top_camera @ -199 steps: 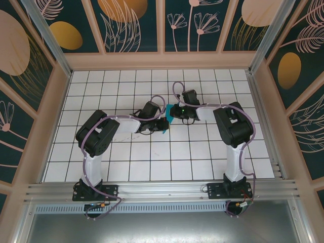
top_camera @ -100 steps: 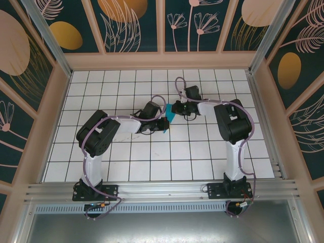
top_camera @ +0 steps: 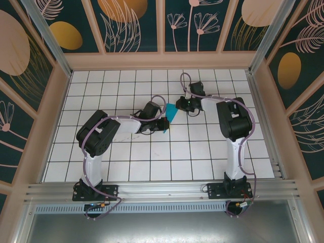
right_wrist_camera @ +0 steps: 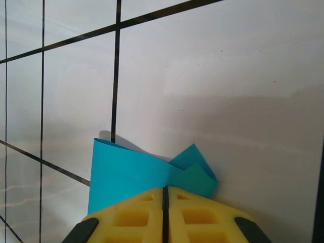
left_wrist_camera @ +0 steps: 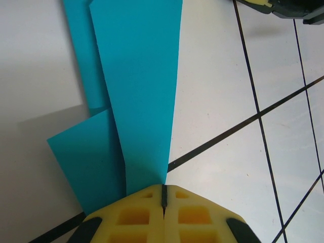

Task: Fold a paper plane with a square sheet of paper (fold left side to right side)
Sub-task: Fold the wing for the fifth time at the center of the table.

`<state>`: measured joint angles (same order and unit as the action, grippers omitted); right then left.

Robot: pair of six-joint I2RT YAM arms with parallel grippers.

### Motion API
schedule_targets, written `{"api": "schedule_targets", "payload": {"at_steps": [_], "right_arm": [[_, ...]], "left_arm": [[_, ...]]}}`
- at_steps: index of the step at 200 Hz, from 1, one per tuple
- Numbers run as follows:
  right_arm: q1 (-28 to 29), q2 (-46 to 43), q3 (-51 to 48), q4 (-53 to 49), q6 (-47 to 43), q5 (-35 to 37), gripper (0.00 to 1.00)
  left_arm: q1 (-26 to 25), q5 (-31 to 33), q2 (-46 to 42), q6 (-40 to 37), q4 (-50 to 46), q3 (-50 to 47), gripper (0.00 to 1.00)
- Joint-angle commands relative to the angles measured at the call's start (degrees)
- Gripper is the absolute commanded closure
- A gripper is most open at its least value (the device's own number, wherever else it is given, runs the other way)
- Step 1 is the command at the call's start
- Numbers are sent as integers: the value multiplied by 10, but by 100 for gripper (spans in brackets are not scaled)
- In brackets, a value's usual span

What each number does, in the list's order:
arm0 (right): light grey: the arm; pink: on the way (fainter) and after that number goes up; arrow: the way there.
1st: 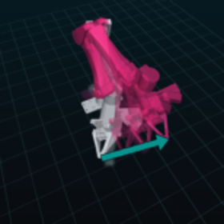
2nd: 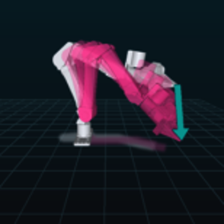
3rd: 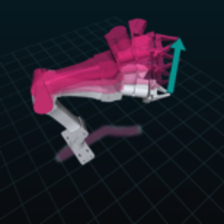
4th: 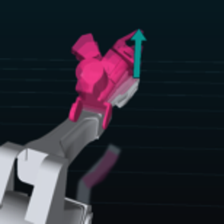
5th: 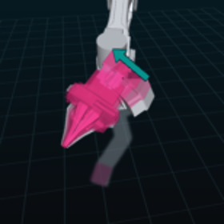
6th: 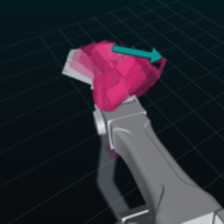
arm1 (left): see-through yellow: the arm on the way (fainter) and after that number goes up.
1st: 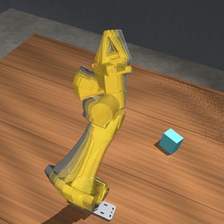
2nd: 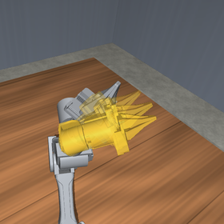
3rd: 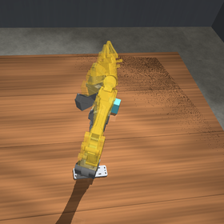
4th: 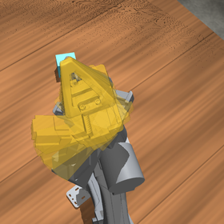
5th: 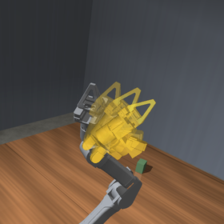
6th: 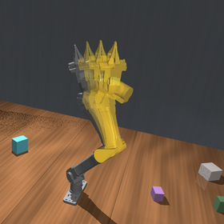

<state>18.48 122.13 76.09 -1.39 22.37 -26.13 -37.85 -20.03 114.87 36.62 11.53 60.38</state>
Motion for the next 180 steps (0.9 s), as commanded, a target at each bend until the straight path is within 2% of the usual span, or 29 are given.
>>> {"api": "schedule_targets", "payload": {"at_steps": [1,70,110,131,157,180], "right_arm": [[-32,33,30,3,-14,53,88],[-60,68,81,-22,-14,47,88],[-70,13,82,-25,-15,48,88],[-63,-52,41,-12,-10,46,87],[-34,-138,-58,32,19,17,87],[-2,-163,-125,73,54,-18,88]], "left_arm": [[-4,29,41,-8,-98,-31,97],[-4,30,38,-7,-96,-33,97],[-4,28,33,-6,-95,-30,97],[-4,29,30,-4,-92,-29,97],[-4,28,28,-2,-91,-27,96],[-4,28,28,-3,-90,-27,96]]}}
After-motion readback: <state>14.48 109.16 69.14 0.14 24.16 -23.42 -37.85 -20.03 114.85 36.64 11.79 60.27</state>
